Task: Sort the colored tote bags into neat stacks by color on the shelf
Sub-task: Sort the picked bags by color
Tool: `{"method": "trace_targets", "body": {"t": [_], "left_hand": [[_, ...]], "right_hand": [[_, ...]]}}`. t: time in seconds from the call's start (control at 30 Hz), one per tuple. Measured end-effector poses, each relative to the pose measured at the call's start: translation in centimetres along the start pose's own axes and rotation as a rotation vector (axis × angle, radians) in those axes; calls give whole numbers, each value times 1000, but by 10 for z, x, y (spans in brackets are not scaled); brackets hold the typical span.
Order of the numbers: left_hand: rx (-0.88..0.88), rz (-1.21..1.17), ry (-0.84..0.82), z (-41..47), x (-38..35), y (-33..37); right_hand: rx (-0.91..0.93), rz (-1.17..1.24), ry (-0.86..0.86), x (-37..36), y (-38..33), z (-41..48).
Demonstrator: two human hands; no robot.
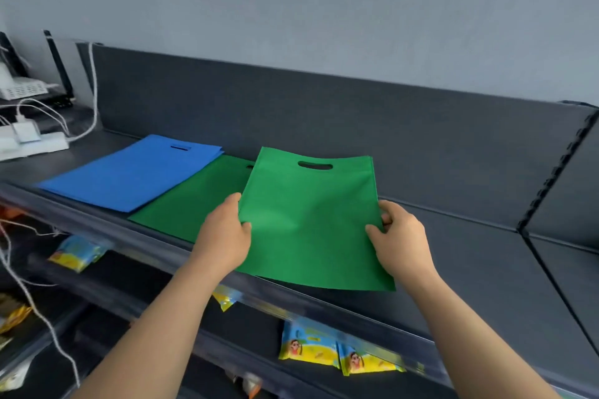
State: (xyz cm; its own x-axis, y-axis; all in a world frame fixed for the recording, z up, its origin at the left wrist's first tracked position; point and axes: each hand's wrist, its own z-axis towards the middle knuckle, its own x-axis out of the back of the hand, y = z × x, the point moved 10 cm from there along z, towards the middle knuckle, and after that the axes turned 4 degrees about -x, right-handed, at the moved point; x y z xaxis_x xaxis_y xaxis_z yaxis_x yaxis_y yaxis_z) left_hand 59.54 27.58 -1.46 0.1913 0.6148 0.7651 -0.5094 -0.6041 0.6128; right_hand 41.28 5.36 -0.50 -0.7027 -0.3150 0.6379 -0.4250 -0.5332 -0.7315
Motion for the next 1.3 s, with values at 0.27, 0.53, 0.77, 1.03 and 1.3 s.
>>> {"method": "trace_targets", "body": {"t": [0.27, 0.53, 0.77, 1.03, 1.3], "left_hand": [[-52, 87, -34, 74, 42, -85], [-109, 211, -108, 120, 40, -134], [-187, 345, -90, 126, 32, -145], [-407, 349, 5, 107, 35, -98], [-697, 184, -14, 47, -2, 16]], "right_hand": [[-33, -41, 12, -99, -59, 13], [-168, -149, -16, -157, -71, 8], [-177, -453, -11, -168, -70, 4], [-80, -511, 119, -134, -77, -13], [-55, -597, 229, -55, -51, -48]]}}
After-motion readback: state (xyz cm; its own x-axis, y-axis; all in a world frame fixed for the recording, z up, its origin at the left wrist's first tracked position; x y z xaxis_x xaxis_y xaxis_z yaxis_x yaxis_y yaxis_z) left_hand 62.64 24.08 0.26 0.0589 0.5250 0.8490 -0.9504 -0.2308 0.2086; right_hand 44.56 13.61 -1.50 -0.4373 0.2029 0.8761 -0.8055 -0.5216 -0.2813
